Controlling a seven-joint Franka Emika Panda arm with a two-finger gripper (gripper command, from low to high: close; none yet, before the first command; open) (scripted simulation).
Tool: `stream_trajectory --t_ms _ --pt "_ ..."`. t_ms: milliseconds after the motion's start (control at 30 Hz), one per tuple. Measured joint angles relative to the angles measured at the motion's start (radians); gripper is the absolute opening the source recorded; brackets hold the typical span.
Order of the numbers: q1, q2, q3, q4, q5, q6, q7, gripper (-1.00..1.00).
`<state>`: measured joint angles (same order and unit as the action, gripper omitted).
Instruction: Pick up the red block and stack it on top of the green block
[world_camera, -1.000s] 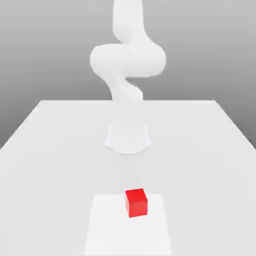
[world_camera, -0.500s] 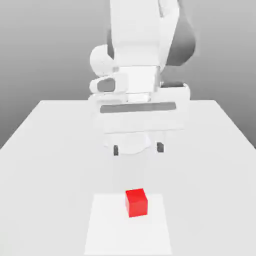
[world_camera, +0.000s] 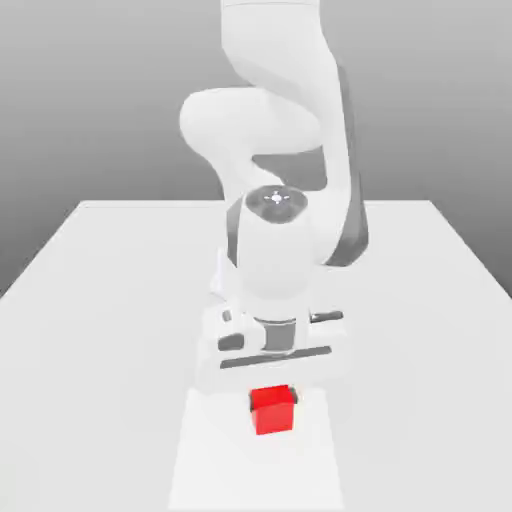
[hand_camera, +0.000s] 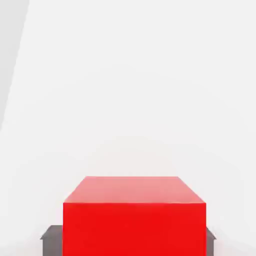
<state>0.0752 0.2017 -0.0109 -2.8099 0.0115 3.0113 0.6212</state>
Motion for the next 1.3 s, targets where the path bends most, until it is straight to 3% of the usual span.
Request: stream_trajectory --t_ms 100,333,400,967,1100,1133,1300 --pt "0.001 -0.015 -0.001 -0.002 -0.001 -0.012 0.0 -1.0" --pt "0.009 -0.213 -0.019 -0.006 -0.012 -0.207 0.023 -1.0" --pt "0.029 -0.19 -0.069 0.054 -0.007 -0.245 0.055 -1.0" --pt "-0.314 0.156 -0.324 0.668 0.179 -0.54 0.276 -1.0" --pt "-0.373 0.277 -0.313 0.735 0.246 -0.494 0.266 -1.0" --pt "-0.383 0.308 -0.302 0.739 0.262 -0.469 0.257 1.0" --pt "-0.383 0.308 -0.302 0.739 0.262 -0.469 0.257 1.0"
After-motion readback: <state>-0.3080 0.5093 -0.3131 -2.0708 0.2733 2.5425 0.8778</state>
